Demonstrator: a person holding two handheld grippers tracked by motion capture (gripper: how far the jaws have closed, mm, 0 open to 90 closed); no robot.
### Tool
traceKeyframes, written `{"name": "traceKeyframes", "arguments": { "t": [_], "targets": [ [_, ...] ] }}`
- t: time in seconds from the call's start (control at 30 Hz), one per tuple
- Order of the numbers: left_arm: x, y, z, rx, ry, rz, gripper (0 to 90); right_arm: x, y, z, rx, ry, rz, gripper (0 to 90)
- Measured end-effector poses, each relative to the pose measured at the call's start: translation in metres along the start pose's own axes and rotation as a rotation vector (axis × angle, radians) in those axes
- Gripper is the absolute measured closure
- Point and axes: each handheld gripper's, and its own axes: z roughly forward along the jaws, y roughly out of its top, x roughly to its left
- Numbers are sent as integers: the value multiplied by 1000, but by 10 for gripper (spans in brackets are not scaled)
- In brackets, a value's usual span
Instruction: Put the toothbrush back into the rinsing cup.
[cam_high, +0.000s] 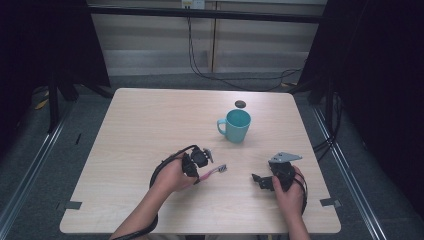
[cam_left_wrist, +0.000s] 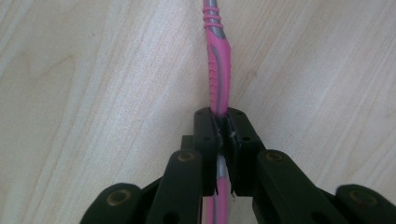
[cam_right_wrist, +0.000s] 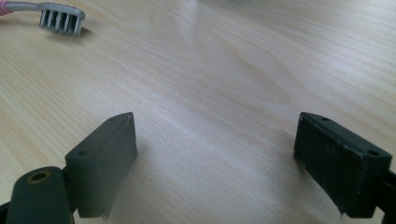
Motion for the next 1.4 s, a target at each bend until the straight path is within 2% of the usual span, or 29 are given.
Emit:
{"name": "traceKeyframes", "arguments": {
  "t": [0.4, 0.63, 1.0, 1.1, 1.17, 1.2, 1.4],
  "targets": [
    [1, 5, -3, 15, 3, -16, 842, 0, 0, 0, 2, 2, 3, 126],
    [2, 3, -15, 11, 17, -23, 842, 0, 0, 0, 2, 2, 3, 126],
    [5, -3, -28, -34, 33, -41, 842, 0, 0, 0, 3, 5, 0, 125],
    [8, -7, -34, -59, 33, -60, 842, -1, 0, 0, 2, 6, 0, 126],
    [9, -7, -36, -63, 35, -53, 842, -1, 0, 0, 2, 6, 0, 126],
    [10, -9, -39, -84, 29, -71, 842, 0, 0, 0, 1, 6, 3, 126],
    [10, -10, -43, -110, 45, -73, 843, 0, 1, 0, 1, -1, 19, 131]
  ]
}}
